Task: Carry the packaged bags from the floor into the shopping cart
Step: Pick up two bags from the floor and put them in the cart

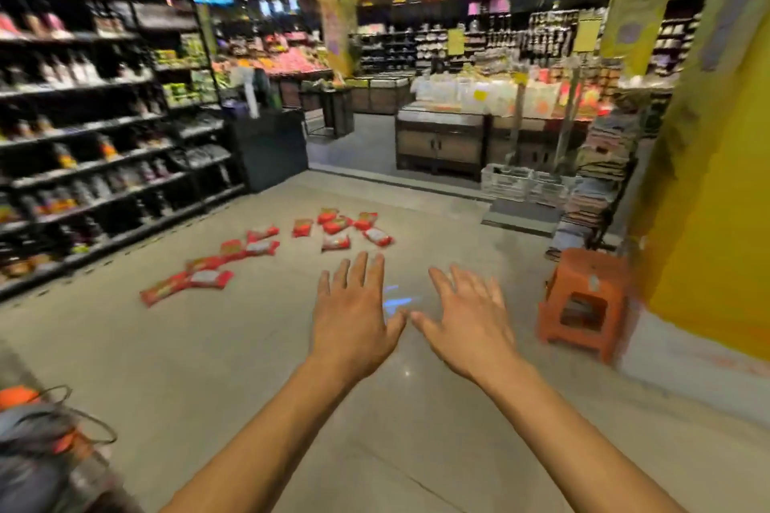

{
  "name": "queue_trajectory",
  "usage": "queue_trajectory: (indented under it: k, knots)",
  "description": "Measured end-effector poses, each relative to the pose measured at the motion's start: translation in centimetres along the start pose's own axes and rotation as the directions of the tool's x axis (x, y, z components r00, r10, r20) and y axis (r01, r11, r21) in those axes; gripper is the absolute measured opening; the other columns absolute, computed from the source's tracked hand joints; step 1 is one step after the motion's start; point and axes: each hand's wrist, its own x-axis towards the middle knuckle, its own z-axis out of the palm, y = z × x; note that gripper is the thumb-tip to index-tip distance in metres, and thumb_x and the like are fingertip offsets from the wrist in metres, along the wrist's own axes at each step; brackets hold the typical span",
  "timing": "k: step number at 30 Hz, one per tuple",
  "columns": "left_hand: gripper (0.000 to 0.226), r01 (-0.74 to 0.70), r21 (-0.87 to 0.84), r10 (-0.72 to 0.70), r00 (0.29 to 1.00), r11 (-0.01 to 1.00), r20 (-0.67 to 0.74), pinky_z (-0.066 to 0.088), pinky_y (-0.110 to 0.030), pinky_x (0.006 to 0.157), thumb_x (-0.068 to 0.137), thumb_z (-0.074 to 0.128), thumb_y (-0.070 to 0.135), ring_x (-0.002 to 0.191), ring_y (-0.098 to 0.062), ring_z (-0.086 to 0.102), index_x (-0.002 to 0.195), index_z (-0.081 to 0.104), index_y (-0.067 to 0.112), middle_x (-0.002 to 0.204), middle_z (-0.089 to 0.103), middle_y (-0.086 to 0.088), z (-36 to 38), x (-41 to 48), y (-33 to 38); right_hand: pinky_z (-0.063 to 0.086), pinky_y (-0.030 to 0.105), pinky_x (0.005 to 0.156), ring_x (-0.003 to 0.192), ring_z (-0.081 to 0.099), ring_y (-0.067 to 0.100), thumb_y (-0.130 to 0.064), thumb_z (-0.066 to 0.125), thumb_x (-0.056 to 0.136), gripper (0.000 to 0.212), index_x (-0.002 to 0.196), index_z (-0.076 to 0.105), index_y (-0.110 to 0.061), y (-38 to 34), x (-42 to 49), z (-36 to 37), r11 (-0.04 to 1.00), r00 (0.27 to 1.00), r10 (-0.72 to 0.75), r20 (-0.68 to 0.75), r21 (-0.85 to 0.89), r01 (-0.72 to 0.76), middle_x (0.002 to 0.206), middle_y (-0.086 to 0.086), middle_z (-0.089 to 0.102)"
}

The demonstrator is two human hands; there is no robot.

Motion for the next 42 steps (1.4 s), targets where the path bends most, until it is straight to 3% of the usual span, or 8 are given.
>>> queue_trajectory:
  k: [6,14,29,42]
  knots:
    - [0.085,0.247,0.078,-0.248,0.969,0.966,0.008,0.009,-0.047,0.127,0.099,0.035,0.067,0.157,-0.028,0.009,0.164,0.004,0.021,0.172,0.005,-0.006,-2.0,-6.3,-6.2,0.011,0.048,0.124,0.156,0.012,0.024,-0.067,0.036,0.099,0.077,0.162,0.017,-0.027,-7.5,-0.8,1.9,0.97,0.971,-0.233,0.053,0.083,0.229,0.169,0.007,0.015]
    - [0.086,0.385,0.087,-0.386,0.923,0.919,-0.016,0.012,-0.049,0.127,0.099,0.034,0.069,0.157,-0.027,0.01,0.164,0.005,0.021,0.172,0.009,-0.004,-2.2,-7.5,-10.6,0.004,0.049,0.125,0.157,0.009,0.025,-0.066,0.036,0.1,0.077,0.163,0.012,-0.028,-11.5,1.0,2.6,0.929,0.927,-0.364,0.088,0.103,0.355,0.17,0.006,0.012]
    - [0.084,0.44,0.075,-0.443,0.896,0.895,0.029,0.008,-0.049,0.128,0.1,0.035,0.067,0.158,-0.028,0.007,0.164,0.002,0.022,0.172,0.005,-0.005,1.1,2.5,-19.7,0.004,0.048,0.126,0.157,0.008,0.024,-0.064,0.037,0.1,0.077,0.163,0.012,-0.028,-16.5,14.5,6.8,0.932,0.919,-0.358,0.163,0.112,0.344,0.171,0.006,0.011]
    - [0.084,0.506,0.132,-0.51,0.86,0.852,-0.007,0.012,-0.05,0.126,0.099,0.035,0.068,0.156,-0.027,0.013,0.163,0.007,0.02,0.171,0.01,-0.005,3.2,10.2,-28.6,0.007,0.048,0.127,0.157,0.011,0.023,-0.065,0.037,0.1,0.076,0.163,0.012,-0.029,-22.4,26.6,10.7,0.889,0.874,-0.452,0.177,0.173,0.424,0.17,0.005,0.014]
